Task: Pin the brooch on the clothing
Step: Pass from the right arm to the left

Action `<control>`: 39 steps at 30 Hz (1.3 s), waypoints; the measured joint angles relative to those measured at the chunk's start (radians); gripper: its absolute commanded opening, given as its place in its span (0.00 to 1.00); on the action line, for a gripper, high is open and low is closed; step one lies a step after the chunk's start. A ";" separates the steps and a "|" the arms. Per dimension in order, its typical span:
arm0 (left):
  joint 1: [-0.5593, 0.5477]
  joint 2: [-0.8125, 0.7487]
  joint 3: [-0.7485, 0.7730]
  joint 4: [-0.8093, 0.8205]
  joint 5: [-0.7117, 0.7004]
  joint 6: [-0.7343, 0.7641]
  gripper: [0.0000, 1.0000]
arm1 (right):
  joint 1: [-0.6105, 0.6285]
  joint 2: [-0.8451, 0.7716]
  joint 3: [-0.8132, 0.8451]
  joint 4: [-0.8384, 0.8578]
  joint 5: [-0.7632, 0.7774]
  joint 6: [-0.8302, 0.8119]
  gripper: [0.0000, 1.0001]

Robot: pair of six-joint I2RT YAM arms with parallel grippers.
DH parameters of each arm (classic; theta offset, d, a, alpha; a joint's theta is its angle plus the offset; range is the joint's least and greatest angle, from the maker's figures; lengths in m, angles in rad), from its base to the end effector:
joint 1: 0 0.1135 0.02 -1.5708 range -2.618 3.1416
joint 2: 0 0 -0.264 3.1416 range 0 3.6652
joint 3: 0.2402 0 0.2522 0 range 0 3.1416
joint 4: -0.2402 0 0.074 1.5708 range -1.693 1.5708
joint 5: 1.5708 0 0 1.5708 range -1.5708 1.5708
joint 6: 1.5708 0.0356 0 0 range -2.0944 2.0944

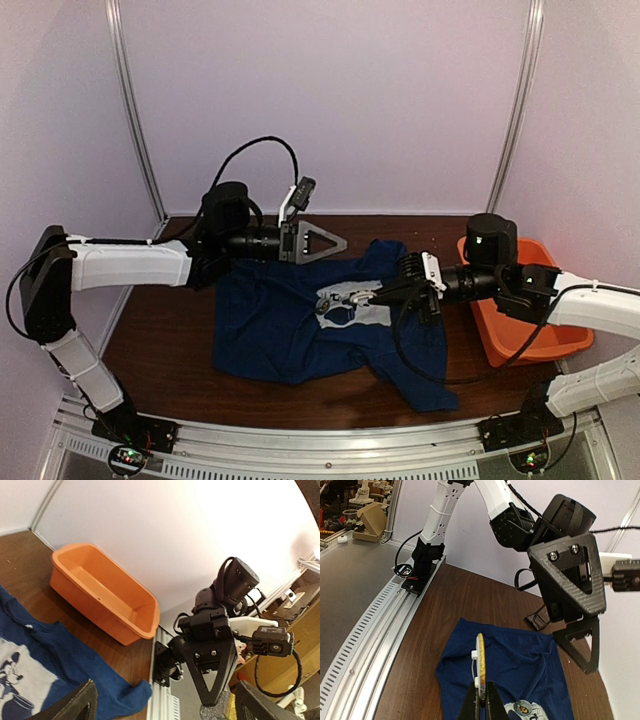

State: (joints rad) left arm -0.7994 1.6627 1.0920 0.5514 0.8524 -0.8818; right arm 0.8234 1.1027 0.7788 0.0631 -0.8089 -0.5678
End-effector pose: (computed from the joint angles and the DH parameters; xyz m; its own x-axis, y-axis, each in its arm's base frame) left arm 0.2458 -0.2913 0.2927 -0.7778 0.0712 -0.6244 0.6232 -0.0407 -0.7810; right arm 0.1493 0.1990 0.3026 0.3800 -0.1360 -0.9149 -0.9217 -0.1384 -0.3623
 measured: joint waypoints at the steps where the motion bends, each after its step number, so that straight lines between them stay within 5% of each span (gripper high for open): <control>1: 0.013 -0.016 0.007 -0.034 -0.021 0.029 0.97 | 0.000 -0.001 -0.001 -0.003 0.008 0.023 0.00; 17: 0.084 -0.141 0.184 -0.722 -0.369 0.539 0.98 | 0.000 -0.010 -0.019 -0.107 0.117 0.496 0.00; 30: 0.059 -0.069 0.261 -0.843 -0.201 0.719 0.95 | 0.000 -0.049 -0.017 -0.207 0.130 0.647 0.00; 39: -0.076 0.044 0.368 -0.897 -0.111 0.808 0.69 | 0.000 -0.018 -0.015 -0.248 0.141 0.650 0.00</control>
State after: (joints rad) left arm -0.8753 1.7069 1.4597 -0.3454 0.7410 -0.0738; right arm 0.8234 1.0847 0.7639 -0.1844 -0.6682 0.0822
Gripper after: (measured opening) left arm 0.785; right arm 0.007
